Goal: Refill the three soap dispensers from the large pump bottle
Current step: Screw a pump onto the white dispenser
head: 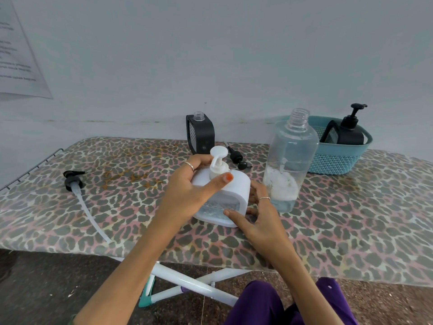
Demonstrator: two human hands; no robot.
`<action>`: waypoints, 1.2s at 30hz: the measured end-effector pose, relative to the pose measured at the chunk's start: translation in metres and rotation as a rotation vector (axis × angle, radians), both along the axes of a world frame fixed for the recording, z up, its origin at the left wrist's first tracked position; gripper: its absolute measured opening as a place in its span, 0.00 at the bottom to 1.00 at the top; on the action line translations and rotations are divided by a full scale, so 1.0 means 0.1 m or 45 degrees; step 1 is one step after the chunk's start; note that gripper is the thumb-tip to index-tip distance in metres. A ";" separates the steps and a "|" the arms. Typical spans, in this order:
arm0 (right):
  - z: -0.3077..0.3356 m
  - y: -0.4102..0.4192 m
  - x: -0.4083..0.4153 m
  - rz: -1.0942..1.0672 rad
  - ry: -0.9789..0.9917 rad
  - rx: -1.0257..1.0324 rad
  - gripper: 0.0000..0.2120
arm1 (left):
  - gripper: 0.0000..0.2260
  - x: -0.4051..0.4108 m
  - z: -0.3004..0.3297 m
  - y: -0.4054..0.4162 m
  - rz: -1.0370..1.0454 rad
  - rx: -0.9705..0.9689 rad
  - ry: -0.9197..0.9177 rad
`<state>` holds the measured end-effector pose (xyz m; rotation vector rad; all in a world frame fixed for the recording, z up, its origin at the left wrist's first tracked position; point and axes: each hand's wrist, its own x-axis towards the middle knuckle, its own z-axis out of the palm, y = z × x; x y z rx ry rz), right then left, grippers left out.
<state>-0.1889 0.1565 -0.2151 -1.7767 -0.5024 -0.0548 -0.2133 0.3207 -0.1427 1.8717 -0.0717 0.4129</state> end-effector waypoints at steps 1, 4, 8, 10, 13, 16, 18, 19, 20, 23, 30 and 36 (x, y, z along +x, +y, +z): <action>0.00 0.00 0.00 -0.002 -0.001 0.003 0.29 | 0.22 0.02 0.00 -0.04 0.083 0.053 -0.022; 0.01 -0.01 -0.01 -0.011 0.010 0.009 0.29 | 0.22 0.03 0.00 -0.13 0.168 0.097 -0.075; 0.00 0.00 -0.01 0.001 0.048 0.016 0.30 | 0.20 0.02 0.01 -0.05 0.064 0.073 -0.003; 0.00 0.00 -0.02 0.002 0.046 0.014 0.30 | 0.21 0.01 0.01 0.00 0.005 0.069 0.033; 0.00 0.00 -0.02 -0.004 0.031 0.006 0.30 | 0.20 0.02 0.02 0.02 -0.028 -0.030 0.019; 0.00 0.00 -0.01 -0.012 0.041 -0.002 0.32 | 0.16 0.02 0.01 0.02 -0.050 -0.130 -0.043; -0.01 0.00 0.00 -0.006 0.031 0.002 0.30 | 0.15 0.01 0.00 0.03 -0.061 -0.120 -0.058; -0.01 0.00 0.00 -0.004 0.027 0.004 0.29 | 0.14 0.01 0.00 0.04 -0.075 -0.112 -0.061; -0.01 0.00 0.00 -0.005 0.027 0.007 0.29 | 0.14 0.01 -0.01 0.05 -0.088 -0.104 -0.066; -0.01 0.00 0.00 -0.014 0.027 0.018 0.29 | 0.12 -0.01 -0.01 0.06 -0.112 -0.055 -0.077; 0.02 0.00 -0.02 0.002 0.002 0.035 0.28 | 0.17 -0.04 0.00 0.02 -0.092 0.067 -0.024; 0.03 -0.01 -0.03 0.017 0.026 0.060 0.28 | 0.20 0.05 0.11 -0.03 0.121 0.305 -0.047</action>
